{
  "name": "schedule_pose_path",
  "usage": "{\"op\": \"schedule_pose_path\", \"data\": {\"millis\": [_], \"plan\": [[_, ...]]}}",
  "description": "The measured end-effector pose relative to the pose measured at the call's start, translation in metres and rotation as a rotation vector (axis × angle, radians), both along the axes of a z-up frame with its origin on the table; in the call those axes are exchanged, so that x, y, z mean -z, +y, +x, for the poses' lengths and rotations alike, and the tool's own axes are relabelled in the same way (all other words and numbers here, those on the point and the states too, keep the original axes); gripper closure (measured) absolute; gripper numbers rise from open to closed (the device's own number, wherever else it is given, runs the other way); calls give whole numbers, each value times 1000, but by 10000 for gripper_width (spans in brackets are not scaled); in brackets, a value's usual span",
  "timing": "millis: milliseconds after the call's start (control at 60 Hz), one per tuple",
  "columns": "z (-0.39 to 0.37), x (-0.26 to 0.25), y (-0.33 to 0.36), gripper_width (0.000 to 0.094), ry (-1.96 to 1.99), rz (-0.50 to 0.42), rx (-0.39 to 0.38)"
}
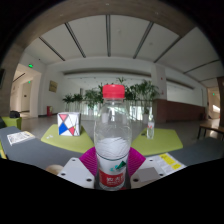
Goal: Pour water
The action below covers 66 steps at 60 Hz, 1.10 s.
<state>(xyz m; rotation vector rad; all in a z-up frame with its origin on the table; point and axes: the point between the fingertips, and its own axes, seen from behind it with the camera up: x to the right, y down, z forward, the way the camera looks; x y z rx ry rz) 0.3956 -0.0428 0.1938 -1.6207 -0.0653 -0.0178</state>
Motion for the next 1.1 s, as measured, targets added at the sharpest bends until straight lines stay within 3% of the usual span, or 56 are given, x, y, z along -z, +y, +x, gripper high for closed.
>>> {"op": "schedule_pose_path", "data": {"millis": [267, 283, 400, 500, 550, 617, 633, 667, 867, 1100], "plan": [[26, 112, 5, 582, -2, -172, 14], [26, 103, 7, 581, 6, -121, 13], [30, 104, 4, 567, 44, -119, 28], [30, 104, 4, 417, 27, -134, 35], [32, 109, 2, 358, 26, -185, 56], [35, 112, -8, 65, 23, -229, 76], [36, 112, -11, 57, 22, -241, 82], [38, 112, -20, 108, 21, -266, 101], [30, 79, -105, 74, -31, -331, 124], [-16, 16, -267, 83, -23, -362, 143]]}}
